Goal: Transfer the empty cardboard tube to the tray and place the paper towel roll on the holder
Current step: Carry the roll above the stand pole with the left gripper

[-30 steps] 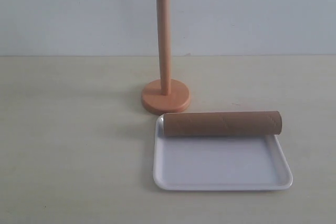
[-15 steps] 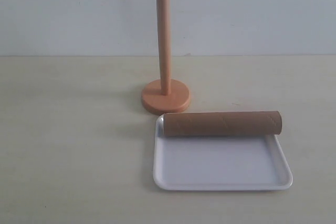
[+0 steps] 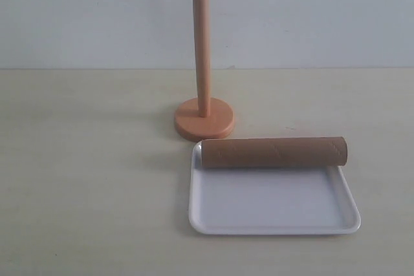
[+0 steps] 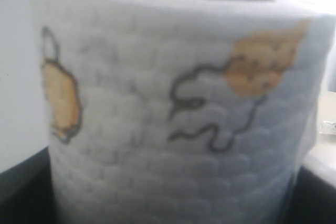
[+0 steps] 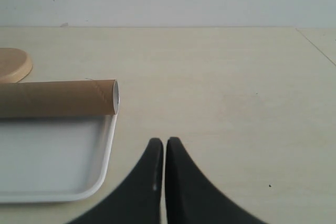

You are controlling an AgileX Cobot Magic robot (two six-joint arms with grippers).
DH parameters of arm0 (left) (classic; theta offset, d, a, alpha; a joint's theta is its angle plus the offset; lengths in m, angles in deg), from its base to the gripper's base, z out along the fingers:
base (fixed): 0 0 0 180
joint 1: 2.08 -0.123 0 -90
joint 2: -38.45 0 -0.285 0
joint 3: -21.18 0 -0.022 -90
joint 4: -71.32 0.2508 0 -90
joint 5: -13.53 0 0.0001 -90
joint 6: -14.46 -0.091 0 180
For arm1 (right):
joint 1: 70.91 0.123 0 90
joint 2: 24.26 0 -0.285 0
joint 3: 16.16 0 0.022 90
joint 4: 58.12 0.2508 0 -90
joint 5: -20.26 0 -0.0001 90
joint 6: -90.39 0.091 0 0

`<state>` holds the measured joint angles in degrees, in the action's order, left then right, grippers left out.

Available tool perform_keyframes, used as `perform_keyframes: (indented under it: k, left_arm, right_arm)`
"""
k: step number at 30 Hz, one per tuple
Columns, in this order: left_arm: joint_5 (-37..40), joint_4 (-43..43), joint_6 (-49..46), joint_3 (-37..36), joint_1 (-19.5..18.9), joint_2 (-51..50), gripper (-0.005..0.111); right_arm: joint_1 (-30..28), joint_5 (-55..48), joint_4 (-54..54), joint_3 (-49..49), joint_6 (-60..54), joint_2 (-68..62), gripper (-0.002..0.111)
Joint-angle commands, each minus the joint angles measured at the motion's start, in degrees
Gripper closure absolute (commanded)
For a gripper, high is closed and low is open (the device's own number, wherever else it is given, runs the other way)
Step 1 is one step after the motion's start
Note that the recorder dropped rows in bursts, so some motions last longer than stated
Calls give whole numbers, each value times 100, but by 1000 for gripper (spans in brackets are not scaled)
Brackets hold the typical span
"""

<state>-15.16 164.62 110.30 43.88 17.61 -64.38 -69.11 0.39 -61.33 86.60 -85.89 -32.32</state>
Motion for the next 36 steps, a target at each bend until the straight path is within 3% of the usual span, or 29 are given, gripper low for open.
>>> perform_keyframes:
  k: [1,10,18,26,36]
  left_arm:
    - [63,-49,178,252,82,-137,103]
    - [86,117,404,714,229,-529,103]
    - [423,245,404,714,240,-529,103]
    - [1055,664,597,948,486,-567,103]
    - [900,664,720,948,486,-609,103]
  right_arm:
    - [2,77,-8,3,23,28,107]
    - [2,77,-8,3,23,28,107]
    - [2,77,-8,3,23,28,107]
    - [2,77,-8,3,23,28,107]
    - [2,77,-8,3,23,28,107]
